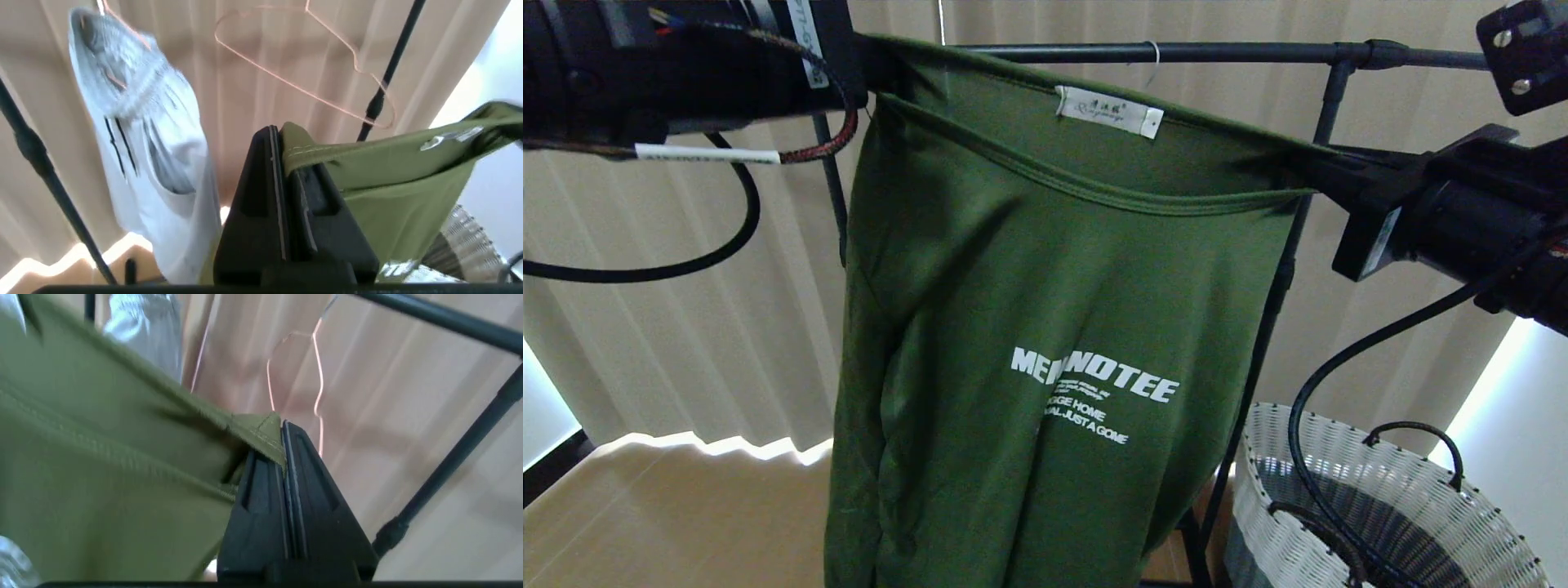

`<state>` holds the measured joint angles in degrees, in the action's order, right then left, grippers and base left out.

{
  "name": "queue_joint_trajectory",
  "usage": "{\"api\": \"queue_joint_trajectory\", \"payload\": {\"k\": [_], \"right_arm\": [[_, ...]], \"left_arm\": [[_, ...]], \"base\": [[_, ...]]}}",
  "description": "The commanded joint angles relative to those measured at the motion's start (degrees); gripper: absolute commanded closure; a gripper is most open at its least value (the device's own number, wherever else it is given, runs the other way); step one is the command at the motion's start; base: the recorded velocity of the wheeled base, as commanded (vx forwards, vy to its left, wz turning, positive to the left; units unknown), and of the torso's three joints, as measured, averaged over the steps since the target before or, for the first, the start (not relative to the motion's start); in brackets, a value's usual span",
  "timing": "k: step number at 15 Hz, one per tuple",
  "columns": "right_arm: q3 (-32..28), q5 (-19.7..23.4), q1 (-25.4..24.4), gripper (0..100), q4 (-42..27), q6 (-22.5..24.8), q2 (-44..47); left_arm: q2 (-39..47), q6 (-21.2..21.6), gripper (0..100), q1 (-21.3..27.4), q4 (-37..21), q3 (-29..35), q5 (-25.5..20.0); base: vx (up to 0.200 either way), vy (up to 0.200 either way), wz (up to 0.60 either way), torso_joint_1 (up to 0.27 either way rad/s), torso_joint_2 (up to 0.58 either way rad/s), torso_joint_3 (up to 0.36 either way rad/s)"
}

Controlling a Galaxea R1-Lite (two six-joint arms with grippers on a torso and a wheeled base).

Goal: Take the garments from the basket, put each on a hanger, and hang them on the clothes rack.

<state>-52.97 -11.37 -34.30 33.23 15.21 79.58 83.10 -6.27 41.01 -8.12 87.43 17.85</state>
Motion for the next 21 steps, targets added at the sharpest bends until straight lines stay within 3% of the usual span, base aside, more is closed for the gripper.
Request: {"api": "queue_joint_trajectory", "payload": {"k": [1, 7, 9, 14, 16, 17, 19, 21], "right_arm": [[0.0, 0.0, 0.0, 100, 0.2, 0.0, 0.3], [0.7, -0.2, 0.0, 100, -0.7, 0.2, -1.7], [1.8, -0.2, -0.1, 100, -1.5, 0.3, -4.6], [2.7, 2.6, -2.8, 100, -12.8, -0.7, -13.6], [4.6, 8.5, -6.3, 100, -17.9, -1.2, -18.1], [6.2, 14.2, -6.7, 100, -19.7, -1.2, -20.1], [7.8, 20.7, -6.6, 100, -20.0, -1.2, -21.6], [7.9, 21.6, -6.6, 100, -19.8, -1.2, -21.2]], "left_arm": [[0.7, -0.2, 100, -0.2, -0.3, -0.2, -0.1], [2.3, -1.0, 100, -0.5, 0.6, -5.5, -0.1], [6.4, -4.0, 100, -0.7, 2.7, -3.7, -0.1], [15.4, -4.1, 100, -1.0, 4.3, 2.7, 0.0], [18.1, -4.2, 100, -1.1, 4.3, 5.0, 0.2], [18.8, -4.2, 100, -1.1, 4.3, 5.6, 0.3], [19.1, -4.3, 100, -1.0, 4.3, 5.6, 0.3], [18.8, -4.3, 100, -1.0, 4.3, 5.5, 0.3]], "base": [[0.0, 0.0, 0.0, 0.0, 0.0, 0.0], [0.0, 0.0, 0.0, 0.0, 0.0, 0.0], [0.0, 0.0, 0.0, 0.0, 0.0, 0.0], [0.0, 0.0, 0.0, 0.0, 0.0, 0.0], [0.0, 0.0, 0.0, 0.0, 0.0, 0.0], [0.0, 0.0, 0.0, 0.0, 0.0, 0.0], [0.0, 0.0, 0.0, 0.0, 0.0, 0.0], [0.0, 0.0, 0.0, 0.0, 0.0, 0.0]]}}
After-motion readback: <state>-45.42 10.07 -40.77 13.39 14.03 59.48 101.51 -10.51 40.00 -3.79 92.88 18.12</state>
